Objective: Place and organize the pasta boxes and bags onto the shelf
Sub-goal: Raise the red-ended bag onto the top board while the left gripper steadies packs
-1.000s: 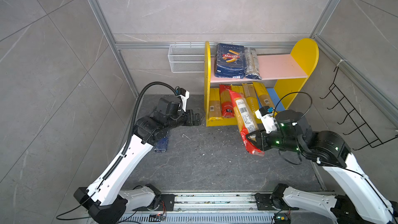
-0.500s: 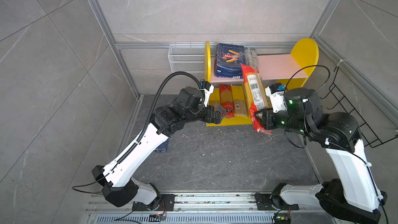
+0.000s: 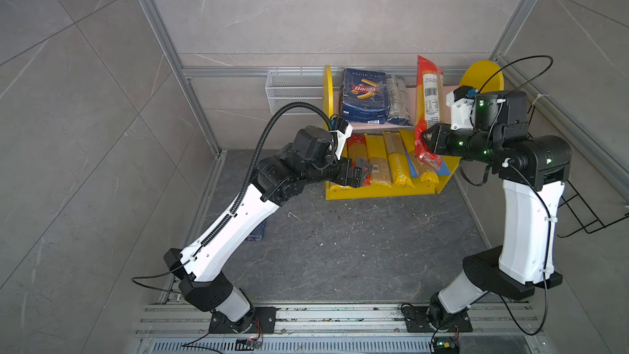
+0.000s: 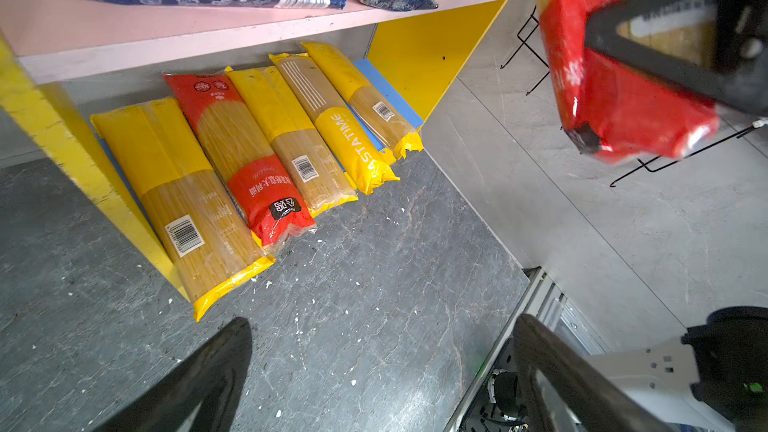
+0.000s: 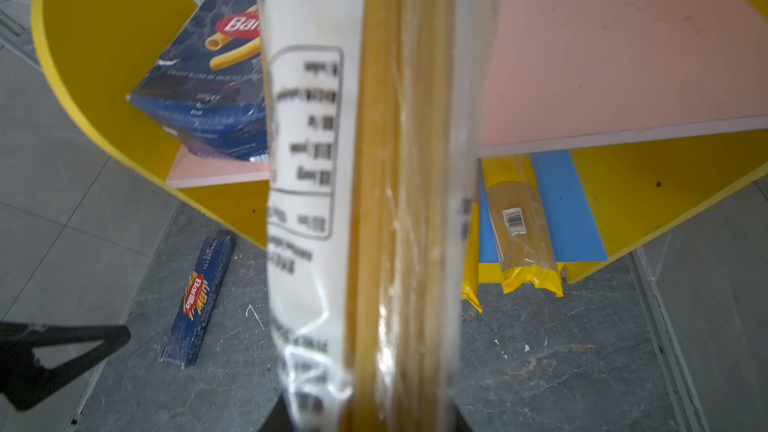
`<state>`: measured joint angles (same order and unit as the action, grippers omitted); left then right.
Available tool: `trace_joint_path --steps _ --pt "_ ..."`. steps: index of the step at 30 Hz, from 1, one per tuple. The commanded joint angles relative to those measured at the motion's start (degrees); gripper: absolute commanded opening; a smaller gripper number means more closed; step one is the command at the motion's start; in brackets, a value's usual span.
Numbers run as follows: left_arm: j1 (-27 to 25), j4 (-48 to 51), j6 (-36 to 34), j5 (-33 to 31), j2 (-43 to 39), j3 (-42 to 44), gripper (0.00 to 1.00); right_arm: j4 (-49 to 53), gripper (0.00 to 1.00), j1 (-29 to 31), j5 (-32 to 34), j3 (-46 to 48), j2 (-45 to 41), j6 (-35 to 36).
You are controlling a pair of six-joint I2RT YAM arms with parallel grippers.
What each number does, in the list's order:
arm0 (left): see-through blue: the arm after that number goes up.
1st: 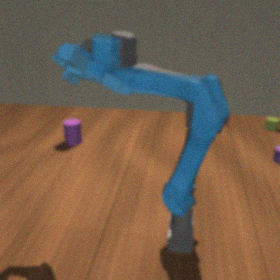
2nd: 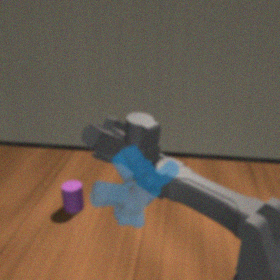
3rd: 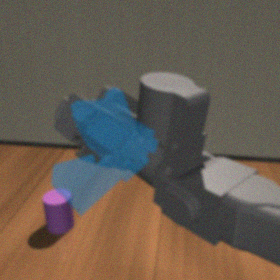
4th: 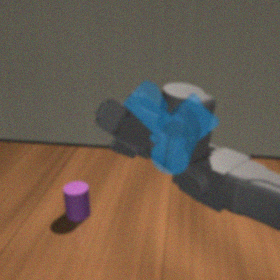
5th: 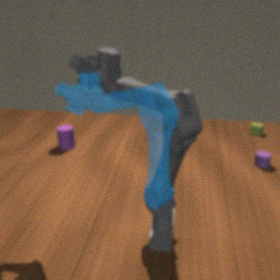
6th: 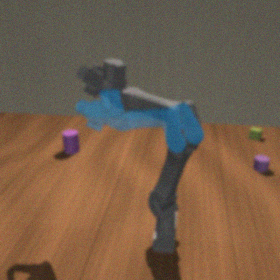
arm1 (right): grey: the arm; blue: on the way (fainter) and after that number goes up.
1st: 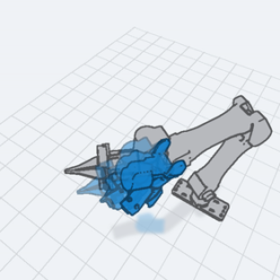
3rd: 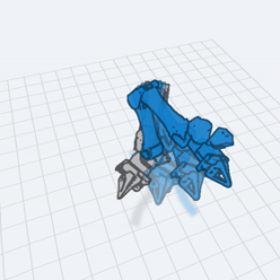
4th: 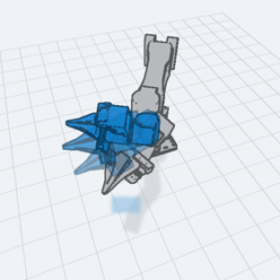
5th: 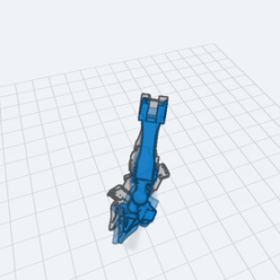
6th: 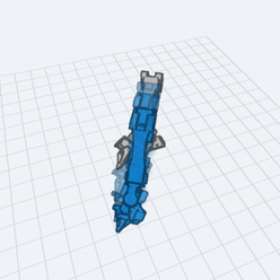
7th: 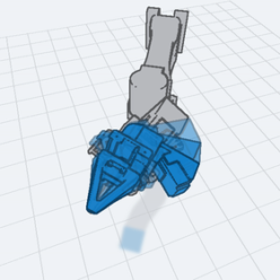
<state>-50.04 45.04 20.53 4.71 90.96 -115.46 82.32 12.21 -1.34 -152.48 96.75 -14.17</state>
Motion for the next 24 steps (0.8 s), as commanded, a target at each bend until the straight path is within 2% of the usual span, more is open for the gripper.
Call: trace_joint_path --steps 1,4,11,24 --pt "-1.16 -0.18 -2.07 1.47 1.97 -3.68 1.00 -7.22 0.22 -3.63 -4.75 -3.18 1.37 1.26" --pt "-2.23 0.87 -2.50 1.34 4.60 -6.70 1.00 -12.61 0.23 -6.33 -6.84 0.18 1.33 0.84" --pt "-3.05 1.43 -2.48 1.21 7.81 -9.16 1.00 -13.57 0.23 -10.68 -10.65 -9.84 11.09 0.66" --pt "-3.04 2.34 -3.05 -1.61 8.83 -9.33 1.00 -25.38 0.24 -15.34 -19.42 -10.62 17.12 -3.95"
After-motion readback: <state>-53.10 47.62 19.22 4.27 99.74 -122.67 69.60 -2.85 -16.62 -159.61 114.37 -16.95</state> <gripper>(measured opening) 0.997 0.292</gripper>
